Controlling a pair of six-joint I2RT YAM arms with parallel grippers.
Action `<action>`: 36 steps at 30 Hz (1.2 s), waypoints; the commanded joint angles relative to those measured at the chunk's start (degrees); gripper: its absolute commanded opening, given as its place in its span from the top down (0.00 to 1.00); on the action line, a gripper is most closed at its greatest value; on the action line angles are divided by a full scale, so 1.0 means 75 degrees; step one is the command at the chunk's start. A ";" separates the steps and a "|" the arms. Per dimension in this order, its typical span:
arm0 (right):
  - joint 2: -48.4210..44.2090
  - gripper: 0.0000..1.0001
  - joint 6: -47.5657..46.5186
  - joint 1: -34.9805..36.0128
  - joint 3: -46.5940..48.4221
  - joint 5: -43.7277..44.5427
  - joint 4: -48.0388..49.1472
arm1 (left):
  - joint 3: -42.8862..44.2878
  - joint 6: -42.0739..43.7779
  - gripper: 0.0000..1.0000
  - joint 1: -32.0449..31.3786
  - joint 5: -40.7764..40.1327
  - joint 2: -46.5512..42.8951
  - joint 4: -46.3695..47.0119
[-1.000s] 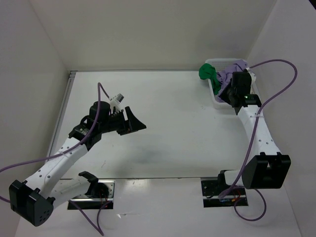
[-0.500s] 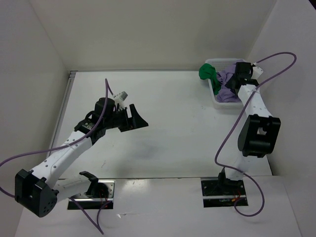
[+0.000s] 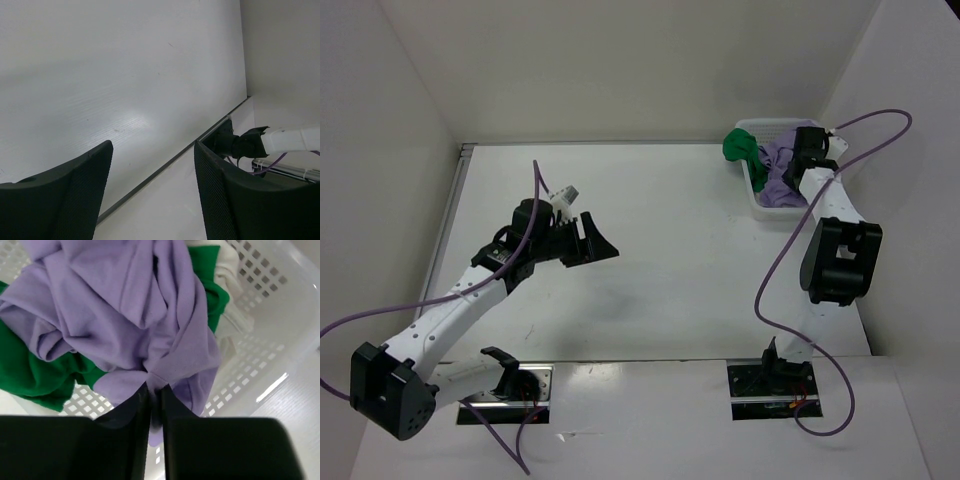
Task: Fold and stack the t-shirts
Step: Grab crumpled tshirt from bin with the right arm, then move the tshirt to the center of the board
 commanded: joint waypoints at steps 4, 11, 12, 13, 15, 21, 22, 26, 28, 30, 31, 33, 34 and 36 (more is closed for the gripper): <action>-0.1287 0.98 0.0110 -0.0087 0.0209 0.0051 0.0791 | 0.0437 0.0511 0.29 0.0027 -0.0058 0.0168 0.0210; -0.3728 1.00 0.0193 0.0367 0.1389 -0.0381 0.0195 | 0.1621 0.0734 0.26 0.0027 -0.0141 0.0836 0.0397; -0.3857 1.00 0.0192 0.0509 0.2031 -0.0718 0.0089 | 0.1714 0.0734 0.26 0.0027 -0.0211 0.0836 0.0397; -0.4009 1.00 0.0192 0.0661 0.2373 -0.1035 0.0007 | 0.1866 0.0734 0.26 0.0109 -0.0212 0.0941 0.0397; -0.4011 1.00 0.0530 0.1177 0.3169 -0.2388 0.0006 | 0.1972 0.0665 0.26 0.0237 -0.0398 0.1024 0.0328; -0.3310 1.00 0.2462 0.2196 0.4589 -0.6294 0.1469 | 0.1962 0.0290 0.25 0.1396 -0.0399 0.1094 0.0327; -0.2902 1.00 0.2570 0.2615 0.5265 -0.6497 0.1540 | 0.1845 0.0185 0.24 0.1805 -0.0318 0.1094 0.0327; -0.2172 0.98 0.3527 0.2948 0.6303 -0.7493 0.2449 | 0.1645 0.0113 0.22 0.2394 -0.0176 0.0930 0.0327; -0.1973 0.98 0.3532 0.3053 0.6385 -0.7624 0.2572 | 0.1563 0.0044 0.22 0.2569 -0.0176 0.0861 0.0257; -0.1902 0.98 0.3672 0.3124 0.5955 -0.7868 0.2572 | 0.1493 0.0043 0.21 0.2641 -0.0176 0.0790 0.0186; -0.1902 0.98 0.3673 0.3124 0.5661 -0.7870 0.2700 | 0.1493 0.0043 0.21 0.2722 -0.0176 0.0720 0.0093; -0.1902 0.98 0.3267 0.3124 0.4727 -0.7870 0.2714 | 0.1493 0.0112 0.20 0.2805 -0.0328 0.0719 -0.0001; -0.2006 0.98 0.3054 0.3124 0.4315 -0.7545 0.2585 | 0.1493 0.0113 0.20 0.2886 -0.0329 0.0719 -0.0001; -0.2275 0.98 0.2690 0.2949 0.2617 -0.7413 0.2723 | 0.1620 0.0265 0.20 0.2981 -0.0644 0.0650 -0.0258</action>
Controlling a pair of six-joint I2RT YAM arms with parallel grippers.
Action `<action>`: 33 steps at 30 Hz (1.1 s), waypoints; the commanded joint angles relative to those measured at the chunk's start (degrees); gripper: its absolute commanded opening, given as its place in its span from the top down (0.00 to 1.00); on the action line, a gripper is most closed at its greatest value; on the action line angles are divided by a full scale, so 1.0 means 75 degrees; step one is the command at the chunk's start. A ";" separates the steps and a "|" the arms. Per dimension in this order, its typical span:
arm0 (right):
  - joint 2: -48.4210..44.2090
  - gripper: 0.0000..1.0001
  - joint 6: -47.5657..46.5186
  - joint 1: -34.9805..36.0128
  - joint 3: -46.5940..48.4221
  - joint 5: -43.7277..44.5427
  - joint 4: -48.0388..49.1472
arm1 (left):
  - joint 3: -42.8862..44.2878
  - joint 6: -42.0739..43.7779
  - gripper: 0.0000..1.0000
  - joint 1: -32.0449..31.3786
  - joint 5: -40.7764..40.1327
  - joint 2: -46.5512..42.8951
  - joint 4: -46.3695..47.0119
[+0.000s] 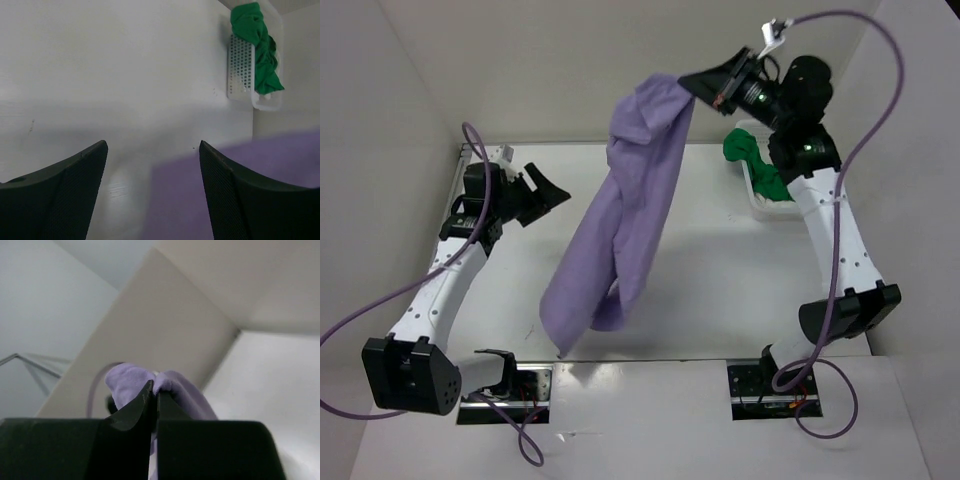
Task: Fold and stack the t-shirts
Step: Move the tshirt to the center of the board
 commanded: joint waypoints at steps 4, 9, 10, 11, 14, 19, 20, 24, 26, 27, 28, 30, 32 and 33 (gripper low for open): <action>-0.0839 0.91 -0.0936 -0.0630 -0.3911 0.1190 0.0218 | 0.0367 0.0551 0.19 0.0230 -0.1267 -0.0205 -0.0537; -0.0231 0.46 -0.1533 -0.0889 -0.5193 0.2434 -0.0987 | -0.0555 0.0469 0.19 0.0230 -0.1421 -0.0053 -0.0257; -0.0300 0.42 -0.1662 -0.0889 -0.5193 0.2737 -0.1082 | -0.0698 0.0469 0.19 0.0230 -0.1421 -0.0052 -0.0257; -0.0417 0.39 -0.1768 -0.0599 -0.5193 0.3053 -0.1315 | -0.0827 0.0469 0.19 0.0230 -0.1421 0.0017 -0.0257; -0.0956 0.35 -0.2015 0.0022 -0.5544 0.3993 -0.1702 | -0.1249 0.0398 0.20 0.0090 -0.1596 0.0111 -0.0326; -0.1320 0.74 -0.1641 0.1534 -0.7429 0.4239 -0.1786 | -0.1917 0.0106 0.20 0.0008 -0.1596 0.0801 -0.0257; -0.1228 0.78 -0.1547 0.1885 -0.7675 0.4345 -0.1716 | -0.1999 0.0036 0.20 -0.0109 -0.1596 0.0966 -0.0141; -0.0408 0.62 -0.1276 0.3361 -0.7868 0.4510 -0.1470 | -0.1581 0.0116 0.20 -0.0472 -0.2310 0.2042 -0.0046; 0.0106 0.49 -0.1358 0.3912 -0.7318 0.4777 -0.1470 | -0.1496 0.0117 0.20 -0.0579 -0.2615 0.2499 0.0118; 0.0283 0.44 -0.1359 0.4090 -0.7129 0.4884 -0.1539 | -0.1415 0.0117 0.20 -0.0579 -0.2709 0.2665 0.0118; 0.0459 0.43 -0.1463 0.4243 -0.6953 0.4954 -0.1540 | -0.1414 0.0117 0.21 -0.0579 -0.2779 0.2829 0.0223; 0.1043 0.43 -0.1546 0.4570 -0.6484 0.5060 -0.1540 | -0.1332 0.0199 0.29 -0.0579 -0.2862 0.3389 0.0329; 0.1547 0.43 -0.1627 0.4654 -0.6040 0.5305 -0.1622 | -0.1052 0.0199 0.43 -0.0579 -0.2711 0.3778 0.0469; 0.1655 0.43 -0.1628 0.4735 -0.5909 0.5446 -0.1726 | -0.1051 0.0199 0.48 -0.0579 -0.2640 0.3780 0.0574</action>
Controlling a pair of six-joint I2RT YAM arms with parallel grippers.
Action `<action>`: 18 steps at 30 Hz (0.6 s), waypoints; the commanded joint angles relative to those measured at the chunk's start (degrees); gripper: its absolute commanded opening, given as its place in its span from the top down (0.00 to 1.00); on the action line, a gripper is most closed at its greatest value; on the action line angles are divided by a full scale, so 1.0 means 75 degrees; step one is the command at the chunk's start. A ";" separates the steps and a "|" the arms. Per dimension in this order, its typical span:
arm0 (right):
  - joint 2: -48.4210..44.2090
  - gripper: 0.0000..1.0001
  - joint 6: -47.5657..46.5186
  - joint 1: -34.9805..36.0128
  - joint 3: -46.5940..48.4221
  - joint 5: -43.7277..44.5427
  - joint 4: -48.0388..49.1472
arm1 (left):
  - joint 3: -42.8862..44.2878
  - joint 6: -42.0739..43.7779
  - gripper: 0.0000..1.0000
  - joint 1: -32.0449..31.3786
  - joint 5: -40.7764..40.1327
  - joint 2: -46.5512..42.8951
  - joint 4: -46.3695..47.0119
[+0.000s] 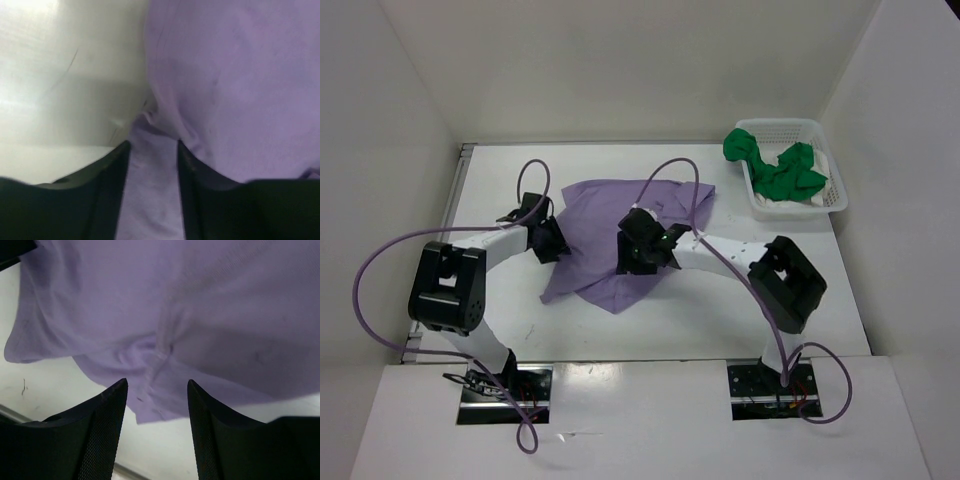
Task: Fold and stack the t-shirts
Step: Move the tshirt to the center of the board, then flatten out the tshirt
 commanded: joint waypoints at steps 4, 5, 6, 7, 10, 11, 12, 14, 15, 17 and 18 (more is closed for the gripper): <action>0.0719 0.43 -0.0340 0.0155 0.1087 0.1285 -0.0034 | 0.0323 0.0007 0.67 0.0013 -0.0238 0.0505 0.0661; 0.0847 0.45 -0.0341 0.0155 0.1181 0.1367 -0.0104 | 0.0404 0.0076 0.70 0.0013 -0.0238 0.0505 0.0661; 0.1162 0.46 -0.0410 0.0155 0.1275 0.1368 -0.0198 | 0.0497 0.0077 0.72 0.0013 -0.0238 0.0597 0.0661; 0.1281 0.48 -0.0411 0.0155 0.1369 0.1368 -0.0280 | 0.0498 0.0077 0.76 0.0013 -0.0238 0.0598 0.0661; 0.1458 0.56 -0.0248 0.0155 0.1440 0.1531 -0.0363 | 0.0673 0.0077 0.83 0.0013 -0.0238 0.0750 0.0743; 0.1458 0.59 -0.0247 0.0155 0.1440 0.1532 -0.0270 | 0.0778 0.0147 0.84 0.0013 -0.0238 0.0751 0.0743; 0.1458 0.61 -0.0247 0.0155 0.1440 0.1625 -0.0269 | 0.0780 0.0147 0.86 0.0013 -0.0238 0.0751 0.0812; 0.1540 0.71 -0.0247 0.0155 0.1533 0.1719 -0.0269 | 0.0978 0.0147 0.88 0.0013 -0.0238 0.0820 0.0813; 0.1633 0.76 -0.0247 0.0155 0.1638 0.1720 -0.0362 | 0.1048 0.0147 0.90 0.0013 -0.0238 0.0821 0.0813; 0.1634 0.89 -0.0247 0.0155 0.1767 0.1871 -0.0596 | 0.1258 0.0147 0.91 0.0106 -0.0238 0.0915 0.0883; 0.1448 0.91 -0.0247 0.0155 0.1768 0.1942 -0.0597 | 0.1260 0.0147 0.93 0.0176 -0.0169 0.0984 0.0883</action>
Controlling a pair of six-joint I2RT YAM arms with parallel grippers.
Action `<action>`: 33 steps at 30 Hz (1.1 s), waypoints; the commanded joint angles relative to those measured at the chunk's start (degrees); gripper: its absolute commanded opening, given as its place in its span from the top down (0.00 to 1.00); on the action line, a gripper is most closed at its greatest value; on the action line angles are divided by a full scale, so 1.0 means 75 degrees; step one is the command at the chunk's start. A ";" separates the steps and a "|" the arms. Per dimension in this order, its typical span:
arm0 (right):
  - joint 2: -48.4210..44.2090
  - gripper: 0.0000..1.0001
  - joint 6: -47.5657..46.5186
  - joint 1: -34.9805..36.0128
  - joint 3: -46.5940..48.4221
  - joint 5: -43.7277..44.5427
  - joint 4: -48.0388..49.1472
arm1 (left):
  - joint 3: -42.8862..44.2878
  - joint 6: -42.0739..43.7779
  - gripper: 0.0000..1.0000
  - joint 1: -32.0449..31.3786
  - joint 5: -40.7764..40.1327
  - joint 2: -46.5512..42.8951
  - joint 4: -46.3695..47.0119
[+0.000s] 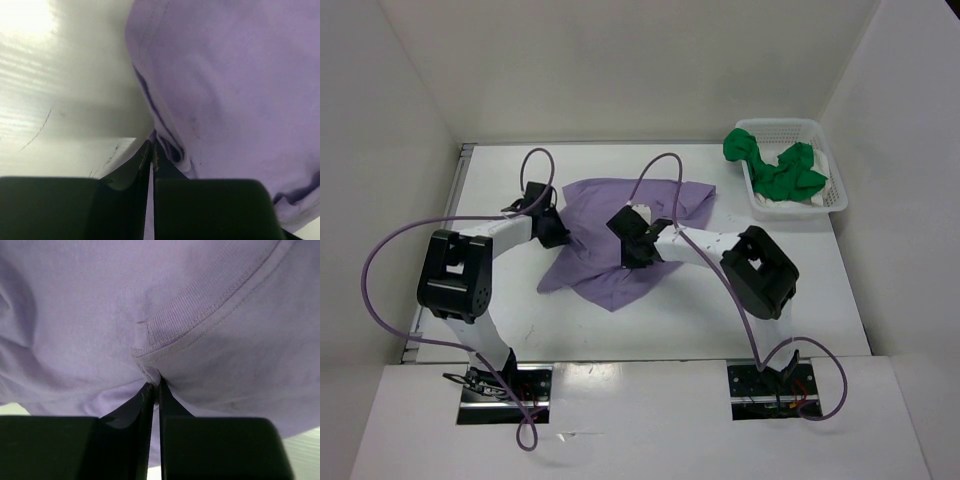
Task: Fold and stack the t-shirts
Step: Flatten out the tshirt
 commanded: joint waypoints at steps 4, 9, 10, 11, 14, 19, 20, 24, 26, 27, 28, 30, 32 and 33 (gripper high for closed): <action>-0.1375 0.96 -0.0023 -0.0118 0.0077 0.0623 -0.0466 | 0.0739 0.0109 0.96 0.0880 0.0232 0.0090 0.0393; -0.3437 0.96 0.0130 -0.1125 -0.1632 0.0039 -0.0713 | 0.1232 0.0109 0.97 0.1433 0.0338 0.0090 0.0300; -0.4067 0.96 0.0130 -0.1394 -0.1937 -0.0091 -0.0713 | 0.1314 0.0109 0.97 0.1504 0.0338 0.0090 0.0300; -0.4352 0.96 0.0130 -0.2023 -0.2543 -0.0243 -0.0783 | 0.1314 0.0109 0.97 0.1597 0.0338 0.0090 0.0300; -0.4882 0.96 0.0199 -0.2942 -0.3356 -0.0747 -0.0784 | 0.1630 0.0109 0.97 0.1668 0.0268 0.0441 0.0301; -0.4695 0.94 0.0504 -0.3014 -0.3580 -0.0959 -0.0935 | 0.1981 0.0109 0.94 0.1668 0.0105 0.0874 0.0300; -0.4695 0.92 0.0505 -0.3014 -0.3580 -0.0959 -0.0936 | 0.1982 0.0109 0.91 0.1668 0.0104 0.0875 0.0161; -0.5291 0.85 0.0995 -0.3014 -0.4059 -0.1029 -0.1030 | 0.1563 0.0181 0.49 0.1784 0.0010 0.0116 0.0089; -0.5539 0.79 0.1078 -0.2654 -0.4131 -0.1030 -0.0960 | 0.0894 0.0110 0.07 0.1890 0.0092 -0.0646 0.0183; -0.5539 0.76 0.1079 -0.2535 -0.4131 -0.1030 -0.0960 | 0.0742 0.0109 0.00 0.1891 0.0092 -0.1054 0.0021; -0.5446 0.73 0.1079 -0.2441 -0.4062 -0.1030 -0.1052 | 0.0404 0.0109 0.00 0.1891 0.0092 -0.1244 -0.0166; -0.5375 0.59 0.0881 -0.2370 -0.3652 -0.0936 -0.1159 | -0.0008 0.0109 0.00 0.1891 0.0092 -0.1888 -0.0296; -0.5374 0.52 0.0658 -0.2370 -0.2915 -0.0492 -0.1368 | -0.0617 0.0017 0.21 0.1961 0.0022 -0.2531 -0.0391; -0.5293 0.51 0.0413 -0.2370 -0.2599 -0.0259 -0.1370 | -0.0770 -0.0054 0.27 0.1961 0.0022 -0.2686 -0.0461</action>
